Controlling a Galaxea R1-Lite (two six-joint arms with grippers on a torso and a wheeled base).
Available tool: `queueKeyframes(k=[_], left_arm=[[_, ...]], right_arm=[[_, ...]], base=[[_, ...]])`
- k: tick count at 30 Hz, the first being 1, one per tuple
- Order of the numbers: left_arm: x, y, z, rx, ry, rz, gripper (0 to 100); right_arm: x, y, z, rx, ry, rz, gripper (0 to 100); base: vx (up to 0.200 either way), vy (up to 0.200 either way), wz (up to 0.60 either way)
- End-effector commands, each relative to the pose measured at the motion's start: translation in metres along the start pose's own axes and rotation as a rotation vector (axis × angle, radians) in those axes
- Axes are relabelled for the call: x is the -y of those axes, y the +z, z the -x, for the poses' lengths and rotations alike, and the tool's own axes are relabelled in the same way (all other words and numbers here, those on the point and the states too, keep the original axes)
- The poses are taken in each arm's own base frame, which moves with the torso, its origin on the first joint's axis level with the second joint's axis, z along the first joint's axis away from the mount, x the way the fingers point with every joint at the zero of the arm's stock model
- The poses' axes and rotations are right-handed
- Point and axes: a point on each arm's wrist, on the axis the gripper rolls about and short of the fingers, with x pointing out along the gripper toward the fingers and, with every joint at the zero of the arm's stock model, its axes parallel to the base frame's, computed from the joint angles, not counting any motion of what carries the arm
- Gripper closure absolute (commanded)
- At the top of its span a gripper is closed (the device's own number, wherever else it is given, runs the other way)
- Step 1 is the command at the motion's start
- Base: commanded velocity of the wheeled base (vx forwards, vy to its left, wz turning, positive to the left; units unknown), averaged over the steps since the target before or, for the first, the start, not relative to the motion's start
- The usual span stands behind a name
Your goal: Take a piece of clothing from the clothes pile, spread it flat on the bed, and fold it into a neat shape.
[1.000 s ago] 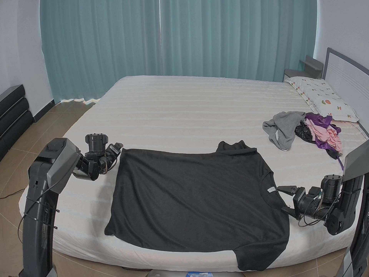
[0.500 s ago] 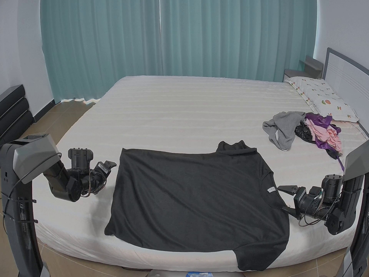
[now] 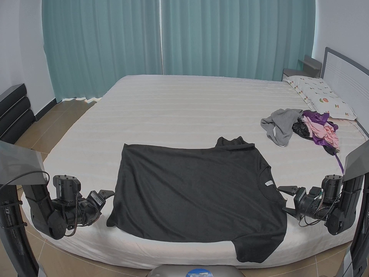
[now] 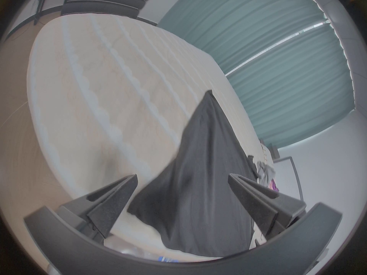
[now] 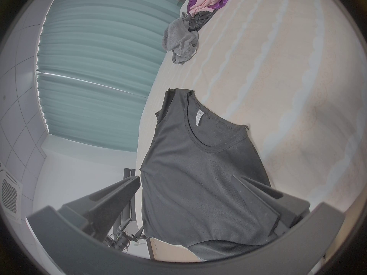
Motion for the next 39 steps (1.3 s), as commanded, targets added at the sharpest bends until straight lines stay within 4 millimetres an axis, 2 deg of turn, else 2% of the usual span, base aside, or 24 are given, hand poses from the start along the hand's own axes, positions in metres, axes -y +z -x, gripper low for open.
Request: queueKeyframes(k=[1, 9, 17, 28, 33, 39], left_arm=[[0.004, -0.024, 0.013, -0.063, -0.002, -0.043, 0], [0.007, -0.055, 0.015, -0.100, 0.052, -0.066, 0], [0.006, -0.067, 0.018, -0.102, 0.088, -0.102, 0], [0.013, -0.074, 0.000, -0.068, 0.087, -0.123, 0], [0.020, -0.084, -0.008, -0.067, 0.048, -0.154, 0], [0.013, -0.091, -0.026, 0.036, 0.058, -0.197, 0]], right_arm=[[-0.001, 0.001, 0.000, 0.005, 0.009, 0.007, 0], [0.000, 0.000, 0.000, 0.004, 0.008, 0.007, 0], [0.000, 0.000, 0.000, 0.004, 0.008, 0.007, 0], [0.000, 0.000, -0.002, 0.001, 0.004, 0.007, 0], [0.000, 0.000, -0.002, 0.002, 0.003, 0.007, 0], [0.001, -0.001, -0.002, 0.002, 0.001, 0.007, 0]], base=[[0.000, 0.000, 0.00], [0.000, 0.000, 0.00], [0.000, 0.000, 0.00], [0.000, 0.000, 0.00], [0.000, 0.000, 0.00], [0.000, 0.000, 0.00]])
